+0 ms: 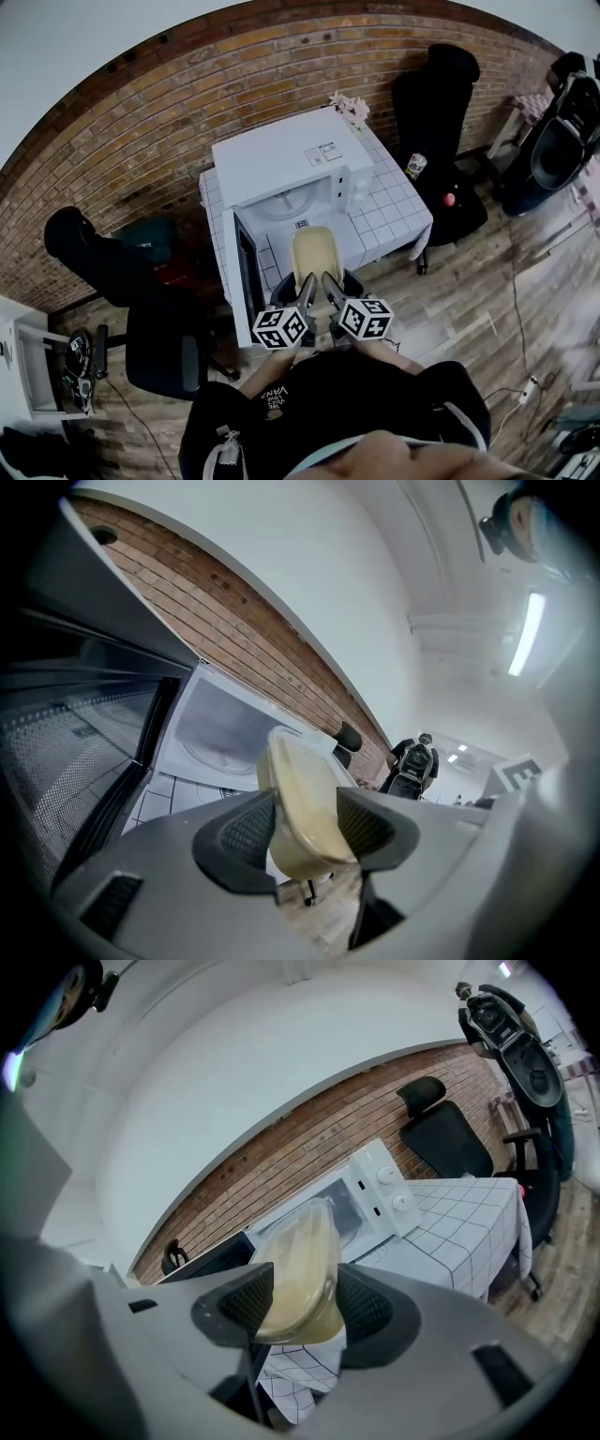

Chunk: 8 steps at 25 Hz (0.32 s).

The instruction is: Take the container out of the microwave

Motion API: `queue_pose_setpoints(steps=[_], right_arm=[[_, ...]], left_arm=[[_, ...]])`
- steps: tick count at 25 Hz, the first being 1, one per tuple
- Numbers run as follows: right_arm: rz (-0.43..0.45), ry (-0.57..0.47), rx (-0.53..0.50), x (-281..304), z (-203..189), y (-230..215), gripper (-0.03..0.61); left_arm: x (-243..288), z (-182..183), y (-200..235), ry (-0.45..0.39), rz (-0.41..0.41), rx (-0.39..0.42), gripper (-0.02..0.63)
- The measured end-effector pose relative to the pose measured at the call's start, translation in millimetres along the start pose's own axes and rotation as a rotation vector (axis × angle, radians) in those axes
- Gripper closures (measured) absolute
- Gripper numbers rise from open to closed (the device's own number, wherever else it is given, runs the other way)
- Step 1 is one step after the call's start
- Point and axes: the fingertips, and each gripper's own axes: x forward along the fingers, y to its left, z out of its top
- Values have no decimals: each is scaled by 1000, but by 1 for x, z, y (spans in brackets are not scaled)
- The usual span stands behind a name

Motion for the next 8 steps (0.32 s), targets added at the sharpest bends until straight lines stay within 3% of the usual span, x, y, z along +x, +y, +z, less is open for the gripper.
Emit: queue_pose_setpoints(steps=[8], right_arm=[[-2,0,-3,2,0,-1,371]], left_arm=[[2,0,2,-4,-2,-6,402]])
